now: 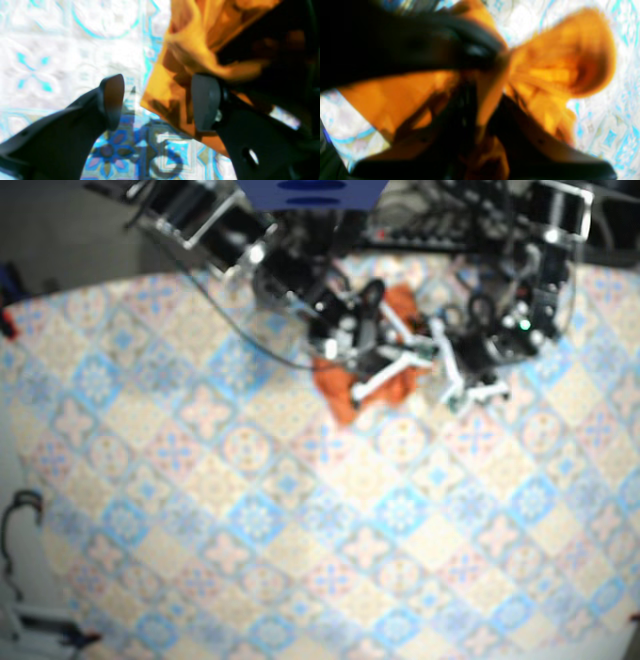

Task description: Fold the T-shirt properly

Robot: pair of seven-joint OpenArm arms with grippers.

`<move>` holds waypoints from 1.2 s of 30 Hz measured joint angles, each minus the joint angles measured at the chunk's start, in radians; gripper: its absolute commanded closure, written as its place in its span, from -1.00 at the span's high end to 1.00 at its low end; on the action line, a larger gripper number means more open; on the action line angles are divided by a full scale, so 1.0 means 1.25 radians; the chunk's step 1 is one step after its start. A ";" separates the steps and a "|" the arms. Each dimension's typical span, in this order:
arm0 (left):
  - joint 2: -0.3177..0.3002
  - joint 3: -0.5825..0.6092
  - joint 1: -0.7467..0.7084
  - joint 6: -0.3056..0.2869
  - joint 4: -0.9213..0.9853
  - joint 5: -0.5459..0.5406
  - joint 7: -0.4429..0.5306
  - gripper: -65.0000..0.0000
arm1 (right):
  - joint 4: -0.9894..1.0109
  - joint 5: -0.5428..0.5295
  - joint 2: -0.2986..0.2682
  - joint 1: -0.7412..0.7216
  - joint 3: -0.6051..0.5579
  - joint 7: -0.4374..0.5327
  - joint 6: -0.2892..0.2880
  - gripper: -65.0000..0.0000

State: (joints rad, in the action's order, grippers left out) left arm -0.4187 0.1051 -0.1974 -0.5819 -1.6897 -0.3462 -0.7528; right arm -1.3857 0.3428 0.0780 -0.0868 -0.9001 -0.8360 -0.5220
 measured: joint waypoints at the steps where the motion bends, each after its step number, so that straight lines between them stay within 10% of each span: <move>1: -0.006 -0.003 0.000 0.001 -0.009 -0.002 -0.007 0.27 | -0.001 -0.001 0.002 -0.002 0.005 0.005 0.000 -1.00; 18: -0.012 -0.044 -0.013 0.002 -0.012 -0.004 -0.026 0.27 | 0.042 -0.002 0.033 -0.002 0.009 0.031 -0.001 -1.00; 36: -0.042 -0.175 -0.016 -0.007 -0.017 -0.040 -0.215 0.27 | 0.053 0.016 0.022 0.004 0.011 -0.002 -0.003 -1.00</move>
State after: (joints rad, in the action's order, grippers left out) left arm -0.4706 -0.1131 -0.2169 -0.5911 -1.7111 -0.3958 -1.0218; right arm -1.3190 0.3626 0.1059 -0.0822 -0.8864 -0.8383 -0.5255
